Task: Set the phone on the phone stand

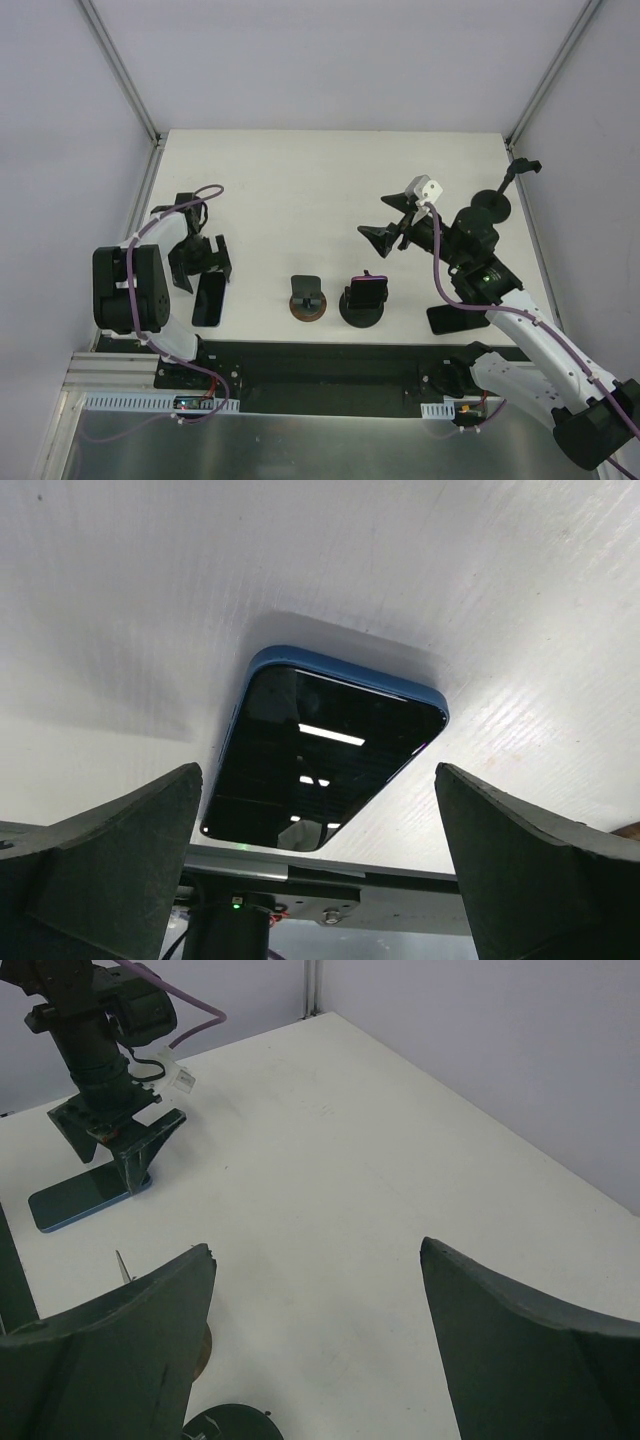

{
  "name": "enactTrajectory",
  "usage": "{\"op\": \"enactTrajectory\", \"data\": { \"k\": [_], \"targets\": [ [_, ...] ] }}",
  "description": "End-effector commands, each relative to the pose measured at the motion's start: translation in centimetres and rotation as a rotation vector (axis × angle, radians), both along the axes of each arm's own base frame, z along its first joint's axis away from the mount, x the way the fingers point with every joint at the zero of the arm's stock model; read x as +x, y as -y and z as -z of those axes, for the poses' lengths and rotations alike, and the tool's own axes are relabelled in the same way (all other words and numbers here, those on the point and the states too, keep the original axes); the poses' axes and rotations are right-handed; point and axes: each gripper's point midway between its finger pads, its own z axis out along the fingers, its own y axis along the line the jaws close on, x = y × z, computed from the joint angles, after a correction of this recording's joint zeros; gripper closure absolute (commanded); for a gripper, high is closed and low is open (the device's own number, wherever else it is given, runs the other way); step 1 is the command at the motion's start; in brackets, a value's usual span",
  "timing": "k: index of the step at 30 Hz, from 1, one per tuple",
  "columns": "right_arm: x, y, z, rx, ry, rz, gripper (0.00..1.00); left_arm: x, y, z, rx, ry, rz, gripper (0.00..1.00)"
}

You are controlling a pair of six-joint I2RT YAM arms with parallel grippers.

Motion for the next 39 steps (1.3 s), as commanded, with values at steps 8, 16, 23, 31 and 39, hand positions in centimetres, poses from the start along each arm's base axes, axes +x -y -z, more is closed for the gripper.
{"op": "enactTrajectory", "data": {
  "k": [8, 16, 23, 31, 39],
  "targets": [
    [0.0, 0.0, -1.7, 0.032, 0.079, -0.014, 0.14, 0.2, 0.7, 1.0, -0.001, -0.139, 0.210, 0.01],
    [0.1, 0.2, -1.7, 0.032, 0.087, -0.004, 0.14, 0.1, 1.2, 2.1, -0.031, -0.185, 0.207, 0.07],
    [0.1, 0.4, -1.7, 0.033, 0.090, 0.002, 0.14, 0.3, 3.7, 2.1, -0.104, -0.139, 0.154, 0.49],
    [0.3, 0.4, -1.6, 0.036, 0.086, 0.005, 0.14, 2.4, 4.3, 0.0, -0.052, 0.034, -0.040, 0.64],
    [0.4, 0.4, -1.5, 0.033, 0.083, 0.009, 0.14, 1.8, 6.0, -0.2, -0.067, 0.058, -0.064, 0.06]
  ]
}}
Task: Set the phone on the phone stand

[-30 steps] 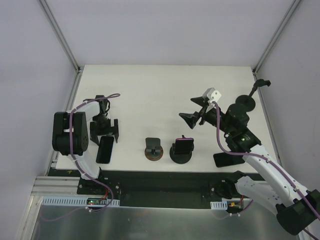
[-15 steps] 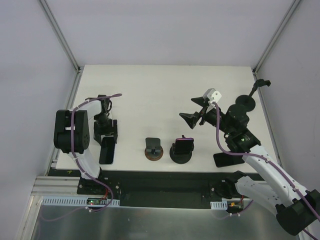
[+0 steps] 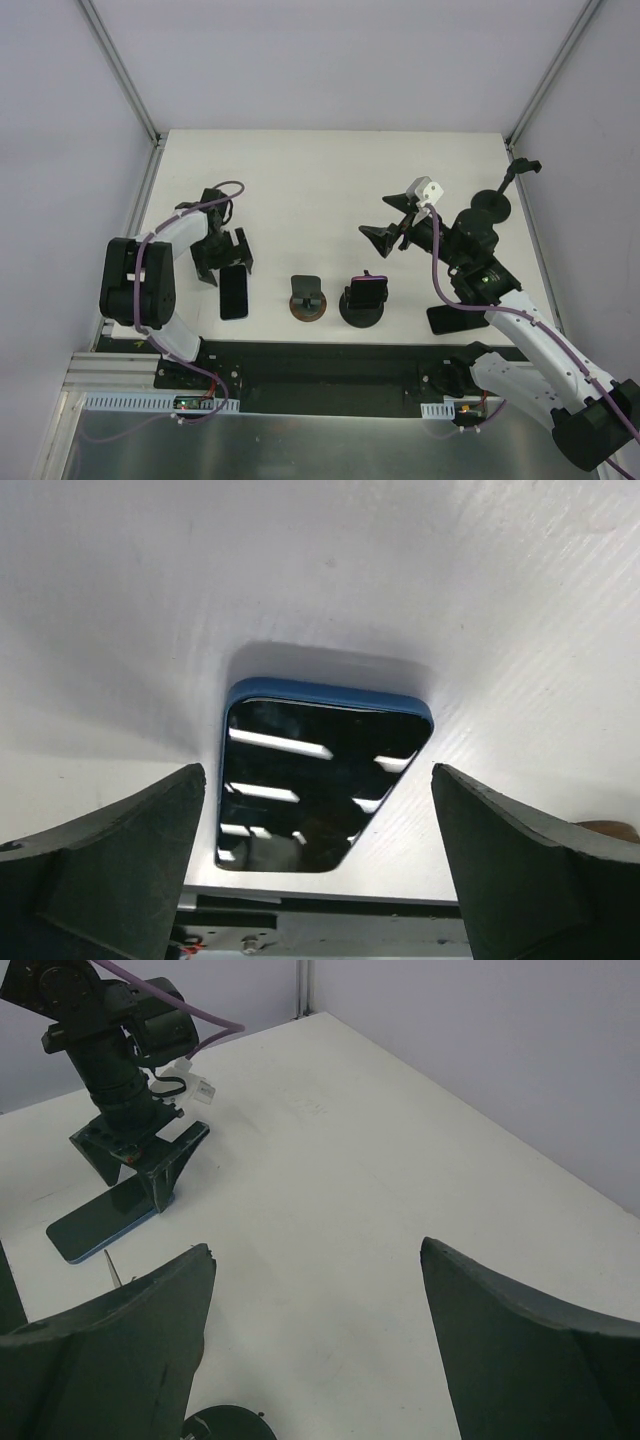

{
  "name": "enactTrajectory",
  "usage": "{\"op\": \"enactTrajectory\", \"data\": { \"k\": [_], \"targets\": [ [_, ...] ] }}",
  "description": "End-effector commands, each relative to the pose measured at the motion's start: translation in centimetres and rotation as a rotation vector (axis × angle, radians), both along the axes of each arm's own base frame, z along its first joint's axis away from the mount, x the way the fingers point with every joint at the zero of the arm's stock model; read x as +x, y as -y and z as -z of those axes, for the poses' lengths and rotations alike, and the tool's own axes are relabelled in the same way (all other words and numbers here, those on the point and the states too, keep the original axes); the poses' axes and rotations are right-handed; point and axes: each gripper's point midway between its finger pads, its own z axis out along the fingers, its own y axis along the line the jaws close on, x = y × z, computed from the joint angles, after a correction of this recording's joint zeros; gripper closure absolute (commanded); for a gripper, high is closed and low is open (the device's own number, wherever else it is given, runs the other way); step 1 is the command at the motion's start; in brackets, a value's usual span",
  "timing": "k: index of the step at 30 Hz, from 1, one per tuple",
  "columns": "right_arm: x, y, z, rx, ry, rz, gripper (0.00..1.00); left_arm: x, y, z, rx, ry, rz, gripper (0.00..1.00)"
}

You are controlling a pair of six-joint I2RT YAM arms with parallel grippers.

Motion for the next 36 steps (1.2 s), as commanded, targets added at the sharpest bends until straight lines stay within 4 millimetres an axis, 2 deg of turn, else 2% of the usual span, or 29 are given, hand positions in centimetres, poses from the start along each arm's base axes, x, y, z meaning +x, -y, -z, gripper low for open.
{"op": "enactTrajectory", "data": {
  "k": [1, 5, 8, 12, 17, 23, 28, 29, 31, 32, 34, 35, 36],
  "targets": [
    [0.1, 0.1, -2.0, 0.030, 0.077, -0.003, 0.14, -1.0, 1.0, -0.4, -0.033, 0.009, -0.049, 0.01],
    [0.0, 0.1, -2.0, 0.031, 0.077, -0.007, 0.14, -3.4, 0.9, 0.4, -0.023, -0.027, -0.017, 0.01],
    [0.0, 0.0, -2.0, 0.032, 0.074, -0.012, 0.14, -4.1, 0.5, 0.6, 0.000, -0.030, 0.013, 0.01],
    [-0.1, 0.0, -2.1, 0.035, 0.075, -0.014, 0.14, -4.4, 0.4, 1.2, 0.018, -0.056, 0.049, 0.02],
    [0.0, 0.1, -2.1, 0.035, 0.076, -0.007, 0.14, -3.8, 0.9, 1.8, 0.041, -0.080, 0.156, 0.07],
    [0.1, 0.2, -2.0, 0.033, 0.077, -0.001, 0.14, -4.5, 1.0, 3.0, 0.033, -0.142, 0.189, 0.20],
    [0.2, 0.1, -1.8, 0.031, 0.071, -0.001, 0.14, -4.3, 1.2, 2.9, 0.057, -0.144, 0.220, 0.42],
    [0.2, 0.1, -1.8, 0.031, 0.071, -0.001, 0.14, -4.1, 1.2, 2.9, 0.058, -0.139, 0.223, 0.52],
    [0.3, 0.2, -1.9, 0.031, 0.073, 0.003, 0.14, -3.9, 1.1, 2.7, 0.068, -0.129, 0.223, 0.62],
    [0.3, 0.2, -1.8, 0.029, 0.071, 0.005, 0.14, -3.6, 1.1, 2.3, 0.068, -0.104, 0.216, 0.69],
    [0.3, 0.2, -1.8, 0.030, 0.072, 0.008, 0.14, -3.1, 1.3, 1.5, 0.063, -0.065, 0.209, 0.76],
    [0.4, 0.3, -1.9, 0.031, 0.075, 0.011, 0.14, -2.8, 1.5, 1.1, 0.062, -0.041, 0.199, 0.86],
    [0.4, 0.3, -1.8, 0.030, 0.072, 0.013, 0.14, -2.1, 1.5, -0.1, 0.066, 0.022, 0.192, 0.91]
  ]
}}
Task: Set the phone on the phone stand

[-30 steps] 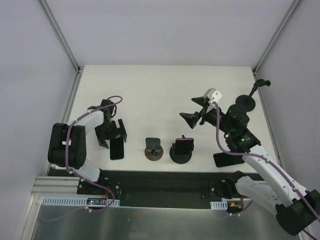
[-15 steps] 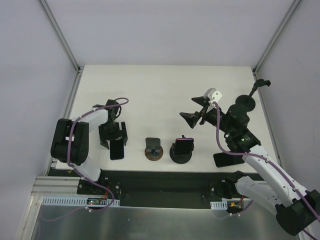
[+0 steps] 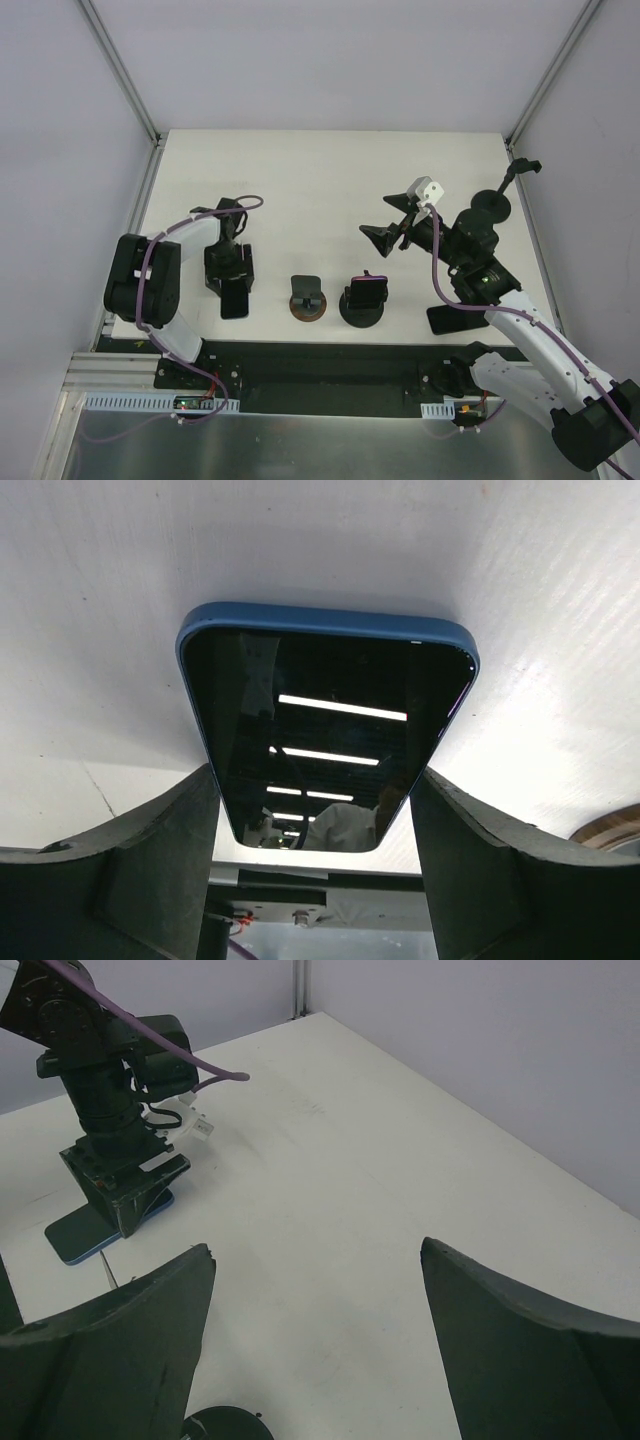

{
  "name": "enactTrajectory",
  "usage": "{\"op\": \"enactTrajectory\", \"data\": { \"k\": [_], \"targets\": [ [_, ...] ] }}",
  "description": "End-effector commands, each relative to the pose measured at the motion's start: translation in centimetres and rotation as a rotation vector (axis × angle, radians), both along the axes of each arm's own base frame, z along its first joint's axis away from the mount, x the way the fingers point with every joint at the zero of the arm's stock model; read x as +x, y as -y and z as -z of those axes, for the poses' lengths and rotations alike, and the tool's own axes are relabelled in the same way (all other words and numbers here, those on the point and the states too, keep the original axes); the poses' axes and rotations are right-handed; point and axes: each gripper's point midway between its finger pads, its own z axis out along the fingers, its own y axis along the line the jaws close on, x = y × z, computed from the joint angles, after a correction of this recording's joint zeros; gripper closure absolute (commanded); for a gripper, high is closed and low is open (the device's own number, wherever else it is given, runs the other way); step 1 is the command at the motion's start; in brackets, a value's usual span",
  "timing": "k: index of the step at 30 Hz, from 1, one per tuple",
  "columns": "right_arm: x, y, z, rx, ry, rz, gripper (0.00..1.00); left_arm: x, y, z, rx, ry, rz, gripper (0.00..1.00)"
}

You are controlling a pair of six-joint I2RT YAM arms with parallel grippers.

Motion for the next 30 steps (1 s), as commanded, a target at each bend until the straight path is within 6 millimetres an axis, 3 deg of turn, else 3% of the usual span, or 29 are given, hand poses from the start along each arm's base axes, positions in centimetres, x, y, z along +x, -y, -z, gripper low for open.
{"op": "enactTrajectory", "data": {
  "k": [1, 2, 10, 14, 15, 17, 20, 21, 23, 24, 25, 28, 30],
  "targets": [
    [0.3, 0.2, -1.9, 0.028, 0.071, 0.008, 0.14, 1.6, 0.4, -1.9, 0.006, 0.155, 0.011, 0.95],
    [0.3, 0.2, -1.8, 0.028, 0.069, 0.010, 0.14, 2.1, 0.7, -3.3, -0.009, 0.217, -0.007, 1.00],
    [0.7, 0.4, -1.6, 0.025, 0.064, 0.029, 0.14, 3.8, 0.0, -10.7, 0.084, 0.597, -0.109, 1.00],
    [1.0, 0.8, -1.5, 0.023, 0.063, 0.054, 0.14, 3.2, 1.2, -15.4, 0.051, 0.826, -0.188, 1.00],
    [1.1, 0.9, -1.5, 0.022, 0.065, 0.063, 0.14, 2.5, 2.6, -16.1, 0.025, 0.863, -0.157, 1.00],
    [1.3, 1.1, -1.5, 0.022, 0.065, 0.071, 0.14, 2.2, 2.6, -17.8, 0.015, 0.959, -0.214, 1.00],
    [1.5, 1.3, -1.4, 0.023, 0.063, 0.088, 0.14, 1.1, 5.0, -19.6, -0.043, 1.040, -0.175, 1.00],
    [1.5, 1.3, -1.4, 0.023, 0.063, 0.089, 0.14, 1.2, 4.9, -20.2, -0.017, 1.085, -0.189, 1.00],
    [1.5, 1.4, -1.5, 0.026, 0.064, 0.097, 0.14, 0.4, 7.6, -21.3, -0.052, 1.128, -0.130, 1.00],
    [1.5, 1.4, -1.5, 0.026, 0.064, 0.097, 0.14, 0.8, 7.5, -22.3, 0.002, 1.198, -0.139, 1.00],
    [1.5, 1.4, -1.6, 0.028, 0.067, 0.098, 0.14, -0.2, 9.6, -23.4, -0.037, 1.234, -0.079, 1.00],
    [1.3, 1.6, -1.8, 0.032, 0.071, 0.102, 0.14, -0.4, 11.1, -25.0, 0.057, 1.365, -0.039, 1.00],
    [1.3, 1.7, -1.9, 0.035, 0.076, 0.105, 0.14, -1.3, 12.8, -25.1, 0.061, 1.398, 0.016, 1.00]
  ]
}}
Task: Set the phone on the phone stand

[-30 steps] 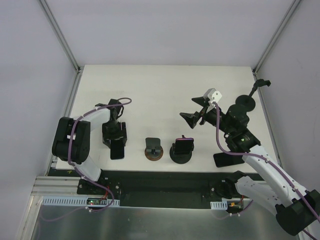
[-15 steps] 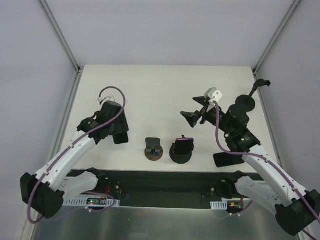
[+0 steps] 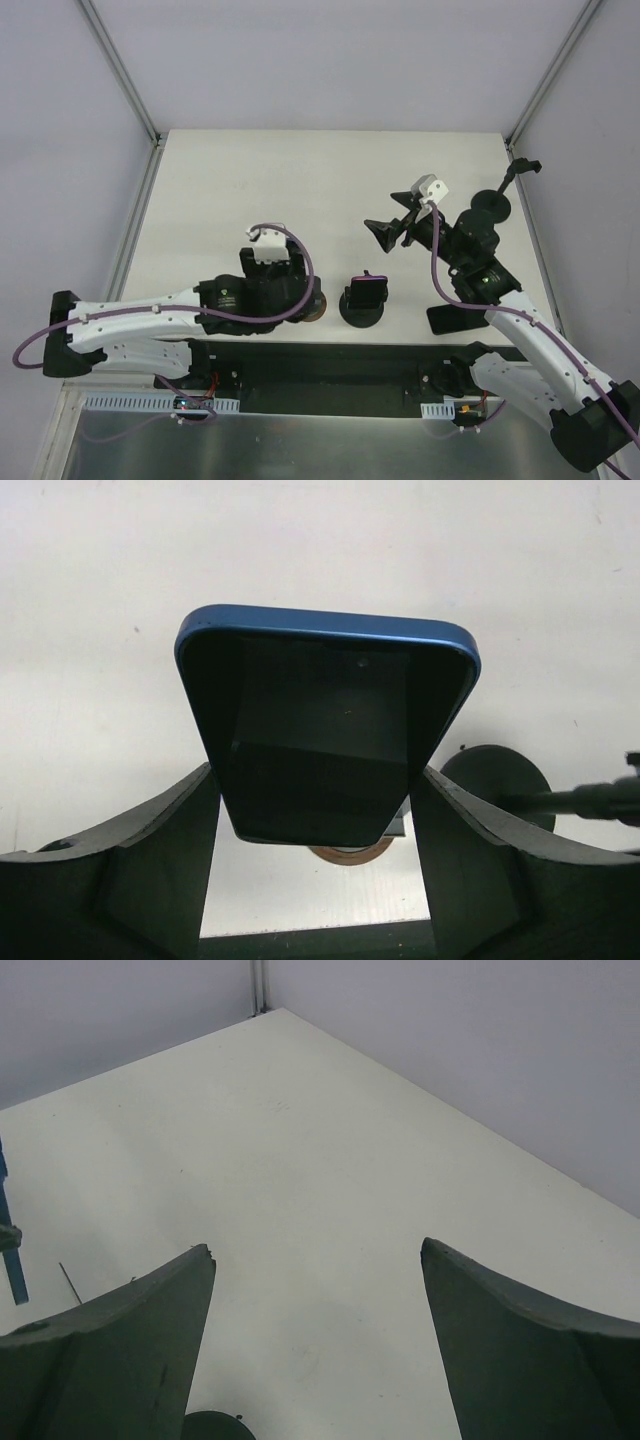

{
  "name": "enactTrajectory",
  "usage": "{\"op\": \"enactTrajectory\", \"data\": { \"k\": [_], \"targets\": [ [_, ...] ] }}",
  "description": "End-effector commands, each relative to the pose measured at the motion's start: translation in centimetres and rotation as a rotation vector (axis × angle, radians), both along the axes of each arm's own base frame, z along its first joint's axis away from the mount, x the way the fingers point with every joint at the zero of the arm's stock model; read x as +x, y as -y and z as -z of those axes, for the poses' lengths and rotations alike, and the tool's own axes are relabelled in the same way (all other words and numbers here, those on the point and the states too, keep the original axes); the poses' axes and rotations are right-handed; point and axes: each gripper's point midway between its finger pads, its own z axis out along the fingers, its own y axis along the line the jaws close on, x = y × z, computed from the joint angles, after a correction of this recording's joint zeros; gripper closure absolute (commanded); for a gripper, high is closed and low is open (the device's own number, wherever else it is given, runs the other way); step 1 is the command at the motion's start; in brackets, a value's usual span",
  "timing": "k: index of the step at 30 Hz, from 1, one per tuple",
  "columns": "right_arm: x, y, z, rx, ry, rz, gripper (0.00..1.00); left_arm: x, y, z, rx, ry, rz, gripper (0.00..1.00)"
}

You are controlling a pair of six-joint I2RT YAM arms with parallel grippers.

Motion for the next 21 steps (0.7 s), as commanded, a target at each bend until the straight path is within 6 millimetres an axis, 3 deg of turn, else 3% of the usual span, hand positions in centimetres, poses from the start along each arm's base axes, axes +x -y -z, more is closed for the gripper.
{"op": "enactTrajectory", "data": {
  "k": [1, 7, 21],
  "targets": [
    [-0.1, 0.6, -2.3, 0.037, 0.082, 0.019, 0.14, 0.8, 0.4, -5.4, -0.015, 0.273, -0.125, 1.00],
    [-0.2, 0.3, -2.6, 0.058, 0.081, 0.007, 0.14, 0.2, 2.3, -4.2, -0.030, 0.285, -0.116, 1.00],
    [-0.3, -0.5, -2.9, 0.097, 0.068, -0.032, 0.14, -0.7, 4.3, 0.2, -0.062, 0.238, -0.109, 1.00]
  ]
}}
